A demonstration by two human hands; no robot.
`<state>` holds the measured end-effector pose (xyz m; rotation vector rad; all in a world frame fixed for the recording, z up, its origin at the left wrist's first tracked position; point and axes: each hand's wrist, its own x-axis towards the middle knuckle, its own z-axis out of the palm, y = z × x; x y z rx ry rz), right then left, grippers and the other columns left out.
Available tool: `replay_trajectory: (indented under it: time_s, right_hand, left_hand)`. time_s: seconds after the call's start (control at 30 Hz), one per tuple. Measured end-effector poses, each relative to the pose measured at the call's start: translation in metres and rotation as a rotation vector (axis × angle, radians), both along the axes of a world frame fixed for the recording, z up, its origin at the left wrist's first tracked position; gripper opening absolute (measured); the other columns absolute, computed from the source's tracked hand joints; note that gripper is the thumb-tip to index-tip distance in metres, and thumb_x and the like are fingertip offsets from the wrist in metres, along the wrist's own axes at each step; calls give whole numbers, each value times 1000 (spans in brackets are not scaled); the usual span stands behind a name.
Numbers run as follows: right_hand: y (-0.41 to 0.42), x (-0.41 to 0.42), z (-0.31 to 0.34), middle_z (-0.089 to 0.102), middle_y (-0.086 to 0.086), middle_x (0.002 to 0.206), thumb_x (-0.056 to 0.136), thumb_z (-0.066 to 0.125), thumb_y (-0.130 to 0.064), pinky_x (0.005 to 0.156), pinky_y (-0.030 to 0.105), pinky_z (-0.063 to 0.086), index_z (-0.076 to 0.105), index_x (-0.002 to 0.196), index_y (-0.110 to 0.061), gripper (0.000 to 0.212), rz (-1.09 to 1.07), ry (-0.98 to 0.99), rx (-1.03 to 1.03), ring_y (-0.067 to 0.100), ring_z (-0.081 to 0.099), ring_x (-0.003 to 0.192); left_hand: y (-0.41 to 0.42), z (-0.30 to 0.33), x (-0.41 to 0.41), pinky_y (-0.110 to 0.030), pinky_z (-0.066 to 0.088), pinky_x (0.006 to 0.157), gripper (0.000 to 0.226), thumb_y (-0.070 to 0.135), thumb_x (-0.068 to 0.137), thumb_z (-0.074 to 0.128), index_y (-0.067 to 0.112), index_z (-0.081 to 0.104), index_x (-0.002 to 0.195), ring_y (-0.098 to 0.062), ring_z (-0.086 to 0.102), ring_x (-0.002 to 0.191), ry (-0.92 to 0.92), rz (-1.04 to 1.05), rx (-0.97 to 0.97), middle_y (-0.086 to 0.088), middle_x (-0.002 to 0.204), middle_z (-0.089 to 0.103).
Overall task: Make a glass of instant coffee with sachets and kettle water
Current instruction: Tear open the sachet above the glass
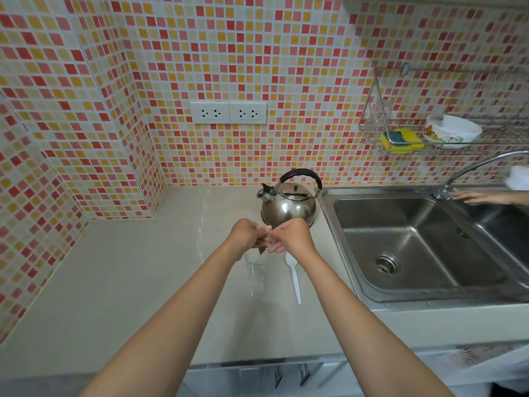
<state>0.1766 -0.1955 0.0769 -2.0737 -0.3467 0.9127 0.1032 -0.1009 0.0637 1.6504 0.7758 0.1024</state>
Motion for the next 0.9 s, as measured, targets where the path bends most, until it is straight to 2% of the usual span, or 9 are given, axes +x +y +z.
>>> replay_trajectory:
  time_s: [0.1,0.17,0.27,0.43,0.5,0.57,0.67,0.8,0.9]
  right_hand:
    - [6,1,2,68,22,84,95,47,-14,39,14,45,60,99,6,23,40,0,-85,18,62,57]
    - [10,4,0,68,24,99,95,48,-15,35,12,44,59,108,8,29,63,-2,-122,24,66,67]
    - [16,3,-1,65,21,119,96,48,-21,46,11,47,54,123,4,37,132,21,-203,23,70,81]
    - [21,5,4,67,14,119,97,42,-29,55,19,43,53,121,4,42,203,-32,-302,9,55,57]
    - [20,2,6,71,12,110,97,41,-23,52,20,42,57,114,3,35,199,-62,-304,7,55,56]
    - [18,-2,1,75,8,73,94,44,-16,48,19,41,60,94,1,23,132,-108,-235,9,55,49]
    - [15,-7,-7,53,-3,28,91,46,-10,48,18,42,53,69,-3,24,66,-148,-159,11,54,43]
    - [17,-10,-14,51,-3,27,89,45,-5,43,17,40,50,67,-6,23,33,-208,-59,5,50,26]
    - [17,-12,-18,60,8,47,89,44,-3,48,20,45,56,75,-2,18,7,-197,2,10,56,35]
  left_hand:
    - [1,-1,-3,-16,53,65,25,16,93,61,9,64,70,-12,61,62,-9,-40,31,-5,69,65]
    - [3,1,-3,-20,55,71,25,11,92,62,10,63,67,-13,63,63,-8,-58,51,-6,69,65]
    - [6,3,-4,-27,55,80,22,2,88,63,7,62,67,-17,65,66,20,-33,51,-10,70,66]
    - [6,3,-6,-26,56,77,17,2,86,65,6,63,70,-15,63,65,21,45,26,-10,70,65]
    - [6,3,-5,-22,54,71,19,1,85,65,8,61,69,-13,61,63,31,59,24,-8,69,63]
    - [7,3,-5,-21,53,66,20,0,84,65,9,59,68,-13,60,62,68,67,60,-7,68,62]
    - [8,3,-4,-26,55,68,23,-2,82,64,11,56,65,-16,57,60,105,59,103,-6,65,59]
    - [11,6,-3,-35,56,84,22,-1,81,63,10,54,64,-21,59,65,142,56,121,-8,66,59]
    - [13,8,-2,-36,56,82,21,-1,82,62,10,53,66,-24,58,68,147,48,124,-10,69,59]
